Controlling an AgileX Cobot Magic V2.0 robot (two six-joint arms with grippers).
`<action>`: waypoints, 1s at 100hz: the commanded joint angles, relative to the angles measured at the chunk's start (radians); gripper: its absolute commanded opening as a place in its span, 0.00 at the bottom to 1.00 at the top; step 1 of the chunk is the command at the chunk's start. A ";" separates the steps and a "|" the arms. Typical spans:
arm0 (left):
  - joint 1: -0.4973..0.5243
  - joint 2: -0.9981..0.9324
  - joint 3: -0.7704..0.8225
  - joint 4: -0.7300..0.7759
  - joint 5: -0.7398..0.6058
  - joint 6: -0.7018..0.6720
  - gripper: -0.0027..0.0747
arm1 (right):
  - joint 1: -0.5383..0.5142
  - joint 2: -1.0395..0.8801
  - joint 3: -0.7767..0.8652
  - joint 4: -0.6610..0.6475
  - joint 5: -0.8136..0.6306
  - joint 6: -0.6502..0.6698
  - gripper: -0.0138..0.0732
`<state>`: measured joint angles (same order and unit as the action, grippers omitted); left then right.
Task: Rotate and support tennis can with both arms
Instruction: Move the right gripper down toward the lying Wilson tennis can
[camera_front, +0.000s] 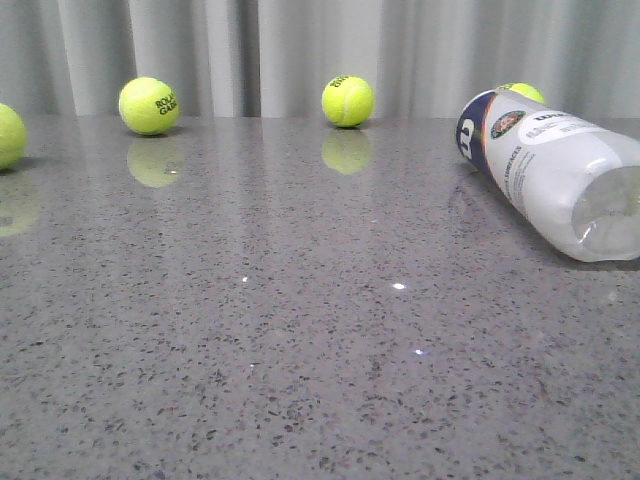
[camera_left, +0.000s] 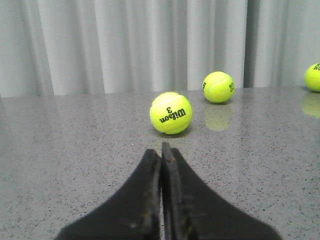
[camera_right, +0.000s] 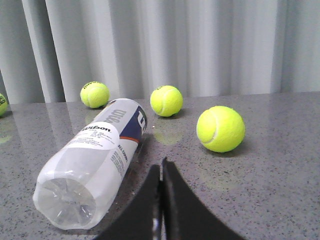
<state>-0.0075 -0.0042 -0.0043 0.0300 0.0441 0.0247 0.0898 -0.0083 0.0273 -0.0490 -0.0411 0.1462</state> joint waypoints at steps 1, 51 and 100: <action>0.002 -0.039 0.049 -0.001 -0.084 -0.011 0.01 | -0.006 -0.024 -0.019 -0.011 -0.083 -0.001 0.08; 0.002 -0.039 0.049 -0.001 -0.084 -0.011 0.01 | -0.006 0.020 -0.265 -0.011 0.200 -0.001 0.08; 0.002 -0.039 0.049 -0.001 -0.084 -0.011 0.01 | -0.006 0.517 -0.851 0.012 0.832 -0.001 0.08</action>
<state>-0.0075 -0.0042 -0.0043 0.0300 0.0441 0.0247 0.0898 0.4215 -0.7238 -0.0465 0.7878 0.1462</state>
